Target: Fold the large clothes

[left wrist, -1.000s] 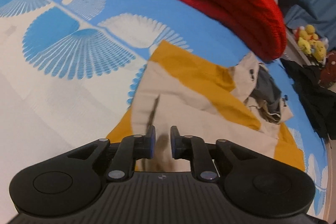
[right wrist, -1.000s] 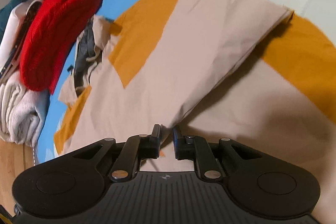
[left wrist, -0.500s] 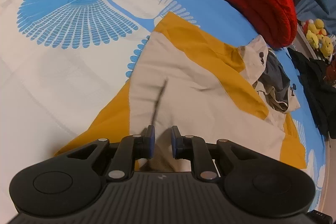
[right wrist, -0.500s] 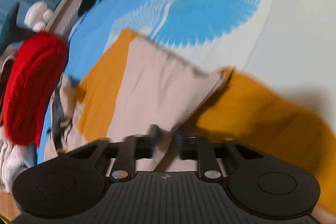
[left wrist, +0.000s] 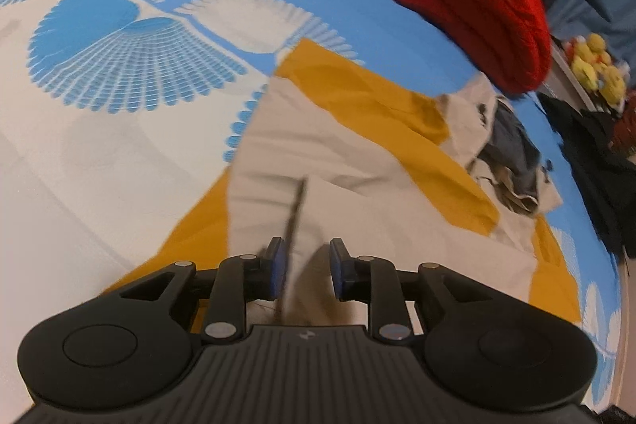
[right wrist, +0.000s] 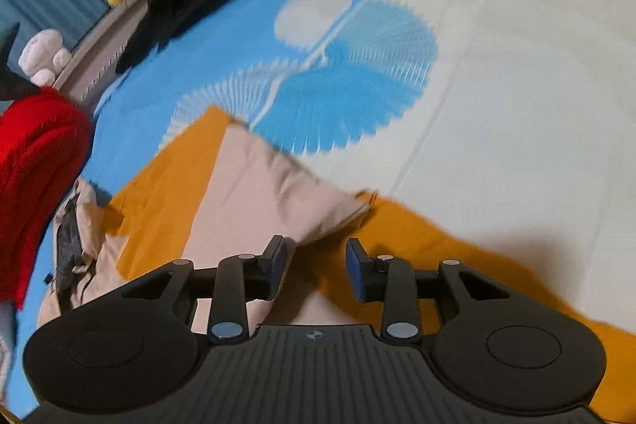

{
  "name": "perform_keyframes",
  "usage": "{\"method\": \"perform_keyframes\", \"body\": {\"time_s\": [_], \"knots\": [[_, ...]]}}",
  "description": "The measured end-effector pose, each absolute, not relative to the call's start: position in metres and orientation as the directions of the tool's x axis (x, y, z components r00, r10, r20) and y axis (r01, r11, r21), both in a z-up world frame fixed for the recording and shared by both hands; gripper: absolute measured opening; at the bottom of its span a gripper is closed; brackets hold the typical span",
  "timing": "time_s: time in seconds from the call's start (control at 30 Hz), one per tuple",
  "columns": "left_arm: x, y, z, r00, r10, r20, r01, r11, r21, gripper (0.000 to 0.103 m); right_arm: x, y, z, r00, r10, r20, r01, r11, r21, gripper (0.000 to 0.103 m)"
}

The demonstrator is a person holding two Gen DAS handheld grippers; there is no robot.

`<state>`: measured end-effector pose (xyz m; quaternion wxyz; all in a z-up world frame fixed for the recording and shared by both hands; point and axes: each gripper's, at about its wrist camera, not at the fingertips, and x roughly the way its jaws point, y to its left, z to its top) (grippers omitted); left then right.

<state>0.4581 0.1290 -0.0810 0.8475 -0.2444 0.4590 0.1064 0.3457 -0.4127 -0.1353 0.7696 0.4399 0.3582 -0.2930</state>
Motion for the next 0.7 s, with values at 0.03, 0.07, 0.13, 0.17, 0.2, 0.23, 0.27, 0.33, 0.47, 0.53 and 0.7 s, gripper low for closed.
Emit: {"method": "perform_keyframes", "body": {"time_s": [0.03, 0.07, 0.13, 0.17, 0.2, 0.23, 0.27, 0.33, 0.47, 0.53, 0.7], "knots": [[0.459, 0.131, -0.083, 0.550, -0.049, -0.834, -0.406, 0.857, -0.317, 0.025, 0.343, -0.411, -0.131, 0.570, -0.166, -0.805, 0.770, 0.449, 0.453, 0.035], [0.461, 0.131, -0.086, 0.540, -0.061, -0.839, -0.401, 0.858, -0.321, 0.025, 0.340, -0.409, -0.127, 0.574, -0.192, -0.796, 0.771, 0.454, 0.446, 0.035], [0.464, 0.130, -0.094, 0.515, -0.111, -0.850, -0.385, 0.856, -0.345, 0.026, 0.336, -0.407, -0.118, 0.598, -0.238, -0.765, 0.761, 0.468, 0.450, 0.035], [0.464, 0.128, -0.097, 0.509, -0.117, -0.853, -0.382, 0.857, -0.345, 0.026, 0.335, -0.405, -0.114, 0.628, -0.247, -0.738, 0.739, 0.485, 0.467, 0.035], [0.463, 0.126, -0.098, 0.510, -0.104, -0.854, -0.378, 0.865, -0.331, 0.021, 0.337, -0.403, -0.110, 0.663, -0.239, -0.709, 0.707, 0.513, 0.488, 0.035], [0.463, 0.122, -0.096, 0.528, -0.088, -0.845, -0.352, 0.882, -0.312, 0.001, 0.341, -0.402, -0.109, 0.697, -0.216, -0.684, 0.669, 0.540, 0.511, 0.035], [0.463, 0.118, -0.092, 0.557, -0.076, -0.827, -0.320, 0.899, -0.298, 0.000, 0.348, -0.400, -0.108, 0.735, -0.172, -0.656, 0.617, 0.570, 0.542, 0.036], [0.460, 0.111, -0.073, 0.648, -0.025, -0.762, -0.271, 0.927, -0.260, 0.000, 0.364, -0.400, -0.114, 0.780, -0.024, -0.625, 0.509, 0.605, 0.612, 0.041], [0.454, 0.110, -0.052, 0.737, 0.029, -0.675, -0.256, 0.937, -0.239, 0.000, 0.381, -0.400, -0.136, 0.750, 0.157, -0.643, 0.461, 0.572, 0.678, 0.043], [0.458, 0.113, -0.059, 0.701, 0.023, -0.712, -0.280, 0.928, -0.245, 0.002, 0.387, -0.400, -0.147, 0.700, 0.195, -0.687, 0.481, 0.582, 0.656, 0.043], [0.453, 0.101, -0.052, 0.724, 0.007, -0.690, -0.226, 0.947, -0.228, 0.005, 0.391, -0.406, -0.173, 0.584, 0.182, -0.791, 0.575, 0.596, 0.561, 0.043]]}}
